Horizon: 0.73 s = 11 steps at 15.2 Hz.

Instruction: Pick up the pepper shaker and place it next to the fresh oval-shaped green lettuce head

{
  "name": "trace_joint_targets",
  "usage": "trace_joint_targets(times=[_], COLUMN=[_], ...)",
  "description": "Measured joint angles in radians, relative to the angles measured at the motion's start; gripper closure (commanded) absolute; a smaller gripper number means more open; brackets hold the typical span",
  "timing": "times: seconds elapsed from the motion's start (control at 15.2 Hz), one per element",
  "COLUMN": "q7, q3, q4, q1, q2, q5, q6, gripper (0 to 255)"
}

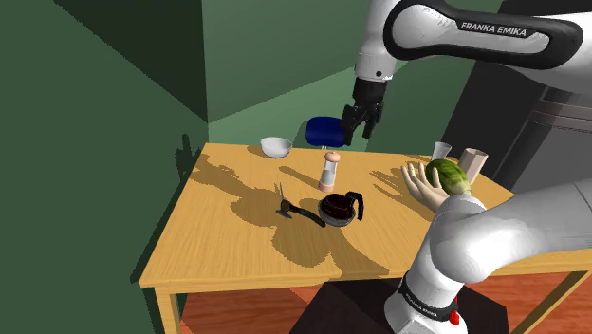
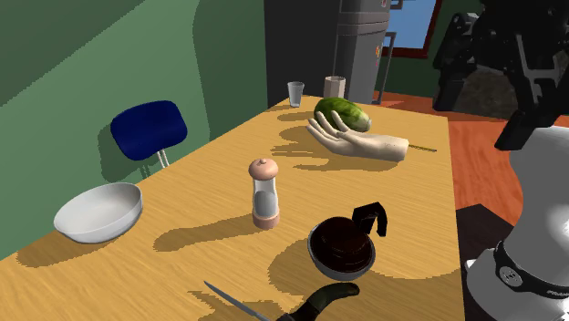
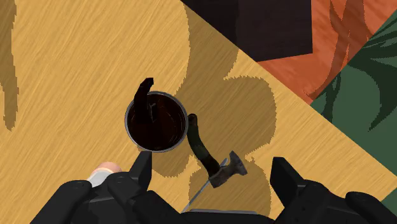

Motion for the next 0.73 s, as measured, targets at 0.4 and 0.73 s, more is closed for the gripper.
trace_joint_targets(times=[0.4, 0.73], q7=[-0.063, -0.133], q3=[-0.063, -0.137], q4=[-0.027, -0.028], q1=[-0.021, -0.043], q2=[0.072, 0.182], q5=[-0.054, -0.108], q6=[0.1, 0.217], gripper=[0, 0])
